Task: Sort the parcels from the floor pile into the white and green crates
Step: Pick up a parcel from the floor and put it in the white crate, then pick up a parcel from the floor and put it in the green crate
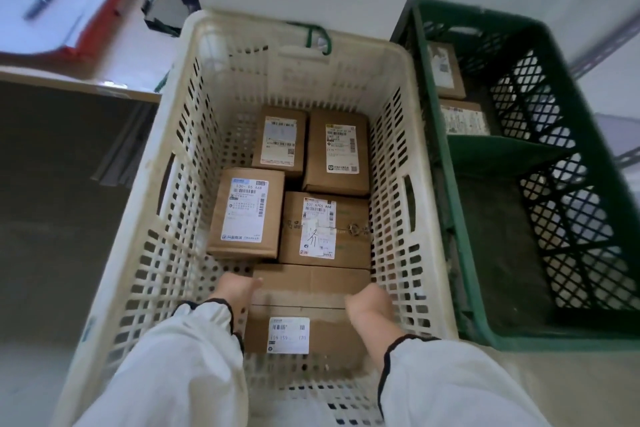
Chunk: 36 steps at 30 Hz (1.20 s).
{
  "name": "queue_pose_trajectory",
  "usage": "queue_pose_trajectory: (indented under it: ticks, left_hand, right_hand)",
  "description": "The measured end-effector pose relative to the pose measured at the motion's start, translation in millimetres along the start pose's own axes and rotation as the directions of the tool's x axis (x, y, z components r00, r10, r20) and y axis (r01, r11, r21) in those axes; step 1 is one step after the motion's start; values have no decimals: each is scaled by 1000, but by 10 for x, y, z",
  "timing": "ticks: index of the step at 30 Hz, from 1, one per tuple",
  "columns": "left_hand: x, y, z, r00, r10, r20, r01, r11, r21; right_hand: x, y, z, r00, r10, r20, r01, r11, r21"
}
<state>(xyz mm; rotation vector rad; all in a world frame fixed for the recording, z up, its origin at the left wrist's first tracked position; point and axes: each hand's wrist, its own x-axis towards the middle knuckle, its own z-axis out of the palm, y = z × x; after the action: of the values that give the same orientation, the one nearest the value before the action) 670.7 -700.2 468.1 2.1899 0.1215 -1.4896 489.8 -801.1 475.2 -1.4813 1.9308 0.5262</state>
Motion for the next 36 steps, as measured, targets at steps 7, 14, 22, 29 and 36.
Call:
queue_pose_trajectory:
  ticks: [7, 14, 22, 29, 36]
  left_hand:
    - [-772, 867, -406, 968, 241, 66, -243, 969, 35]
    - [-1803, 1331, -1268, 890, 456, -23, -455, 890, 39]
    - [-2663, 619, -1931, 853, 397, -339, -435, 899, -42]
    - [-3406, -754, -2046, 795, 180, -579, -400, 874, -277]
    - [-4339, -2848, -1647, 641, -219, -736, -409, 714, -568]
  right_hand:
    - [-580, -500, -932, 916, -253, 310, 283, 958, -54]
    - [-1316, -1299, -1776, 814, -499, 298, 491, 865, 105]
    - [-2216, -1890, -1933, 550, -759, 347, 785, 612, 95]
    - [-3288, -1830, -1334, 313, -739, 597, 937, 341, -69]
    - [-4743, -923, -131, 114, -652, 750, 993, 47, -111]
